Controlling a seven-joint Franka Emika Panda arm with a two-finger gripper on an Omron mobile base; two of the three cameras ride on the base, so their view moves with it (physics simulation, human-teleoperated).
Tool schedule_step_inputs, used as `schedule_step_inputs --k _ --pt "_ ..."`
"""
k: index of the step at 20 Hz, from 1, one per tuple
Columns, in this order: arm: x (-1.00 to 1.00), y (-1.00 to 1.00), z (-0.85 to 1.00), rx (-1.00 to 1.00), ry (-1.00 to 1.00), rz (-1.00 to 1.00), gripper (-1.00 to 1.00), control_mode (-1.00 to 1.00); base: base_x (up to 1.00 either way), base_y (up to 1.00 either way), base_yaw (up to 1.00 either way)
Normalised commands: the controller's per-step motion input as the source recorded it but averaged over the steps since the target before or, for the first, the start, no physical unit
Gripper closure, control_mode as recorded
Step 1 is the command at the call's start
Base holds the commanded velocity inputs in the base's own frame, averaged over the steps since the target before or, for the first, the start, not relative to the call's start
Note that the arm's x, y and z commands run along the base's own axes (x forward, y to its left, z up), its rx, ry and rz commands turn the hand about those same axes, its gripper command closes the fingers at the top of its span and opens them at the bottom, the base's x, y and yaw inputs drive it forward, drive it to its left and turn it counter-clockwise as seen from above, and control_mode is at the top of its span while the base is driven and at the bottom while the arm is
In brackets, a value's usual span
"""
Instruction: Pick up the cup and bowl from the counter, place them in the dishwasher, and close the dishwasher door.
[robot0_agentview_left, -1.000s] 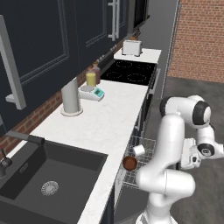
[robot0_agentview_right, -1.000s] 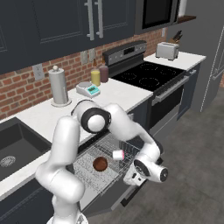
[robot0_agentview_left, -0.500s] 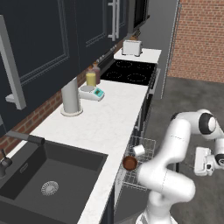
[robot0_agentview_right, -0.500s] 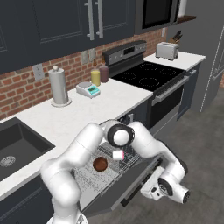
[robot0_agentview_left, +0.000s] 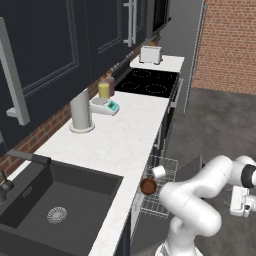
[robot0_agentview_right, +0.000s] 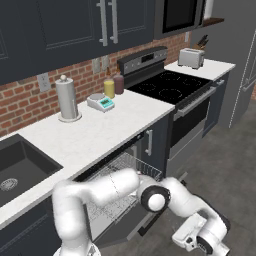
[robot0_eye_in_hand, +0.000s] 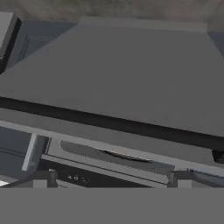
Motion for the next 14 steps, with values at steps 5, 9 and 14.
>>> schedule_step_inputs --k 5,9,14 --pt "0.04 0.01 -0.73 0.09 -0.05 0.0 -1.0 -1.0 0.0 0.0 0.0" --pt "0.29 0.17 -0.66 0.03 -0.01 0.0 -1.0 -1.0 0.0 0.0 0.0" --pt "0.41 0.3 -0.61 0.0 0.0 0.0 -1.0 -1.0 0.0 0.0 0.0"
